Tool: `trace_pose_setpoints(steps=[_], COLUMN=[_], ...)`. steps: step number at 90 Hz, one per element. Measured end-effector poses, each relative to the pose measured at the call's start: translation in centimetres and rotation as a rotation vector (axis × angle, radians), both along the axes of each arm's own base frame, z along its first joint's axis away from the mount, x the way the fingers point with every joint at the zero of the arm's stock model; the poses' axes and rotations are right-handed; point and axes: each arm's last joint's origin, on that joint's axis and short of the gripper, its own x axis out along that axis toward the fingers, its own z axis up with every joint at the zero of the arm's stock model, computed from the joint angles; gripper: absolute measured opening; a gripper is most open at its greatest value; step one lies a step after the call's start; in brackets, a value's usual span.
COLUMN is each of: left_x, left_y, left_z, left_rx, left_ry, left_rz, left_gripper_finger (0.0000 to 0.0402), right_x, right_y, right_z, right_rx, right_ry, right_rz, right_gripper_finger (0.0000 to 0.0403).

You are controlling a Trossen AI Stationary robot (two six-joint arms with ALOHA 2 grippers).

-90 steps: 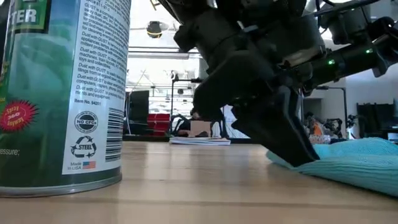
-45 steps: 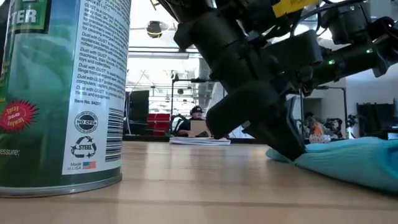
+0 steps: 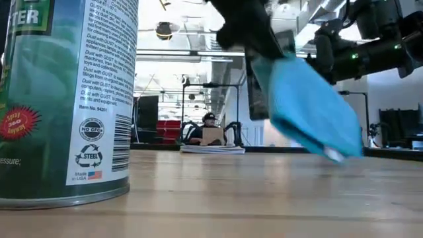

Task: Apply microfiber cloth
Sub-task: Wipe the front of the tablet with a blue microfiber cloth

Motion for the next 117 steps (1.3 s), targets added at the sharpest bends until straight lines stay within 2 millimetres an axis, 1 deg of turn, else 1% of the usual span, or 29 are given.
trace_pose_setpoints(steps=[3,11,25,37,46,59,78,83,89,101,108,117], left_x=[-0.5,-1.6,-2.6,-2.8,-2.7,-2.5,-2.1,-2.3,-2.4,-2.3,-2.2,-2.1], left_y=[0.1,0.3,0.5,0.9,1.3,1.7,1.7,1.8,1.9,2.0,1.9,1.9], left_z=[1.1,3.0,3.8,3.9,3.9,4.7,7.2,7.9,8.3,8.1,7.2,5.3], left_rx=[0.012,0.064,0.165,0.234,0.239,0.248,0.299,0.303,0.294,0.234,0.200,0.180], left_ry=[-0.028,-0.068,-0.044,-0.038,-0.039,-0.090,-0.234,-0.261,-0.286,-0.311,-0.310,-0.296], left_rz=[0.015,0.064,0.142,0.207,0.222,0.223,0.198,0.200,0.198,0.199,0.203,0.205], left_gripper_finger=[0.0000,0.0000,0.0000,0.0000,0.0000,0.0000,0.0000,0.0000,0.0000,0.0000,0.0000,0.0000], right_x=[0.0,0.3,1.0,1.7,1.9,1.8,1.8,1.8,1.9,1.9,1.9,1.9], right_y=[0.2,0.9,2.4,3.8,4.6,5.0,5.1,5.1,5.1,5.1,5.1,5.1], right_z=[0.2,0.7,2.3,4.1,4.7,4.8,4.6,4.6,4.6,4.5,4.4,4.4], right_rx=[0.000,0.001,-0.023,-0.035,-0.031,-0.029,-0.025,-0.025,-0.026,-0.029,-0.030,-0.030], right_ry=[-0.015,-0.036,-0.080,-0.123,-0.125,-0.116,-0.100,-0.097,-0.095,-0.086,-0.080,-0.083], right_rz=[0.006,0.029,0.054,0.102,0.097,0.041,0.045,0.047,0.050,0.051,0.052,0.052], right_gripper_finger=[0.0010,0.0010,0.0010,0.0010,0.0010,0.0010,0.0010,0.0010,0.0010,0.0010,0.0010,0.0010])
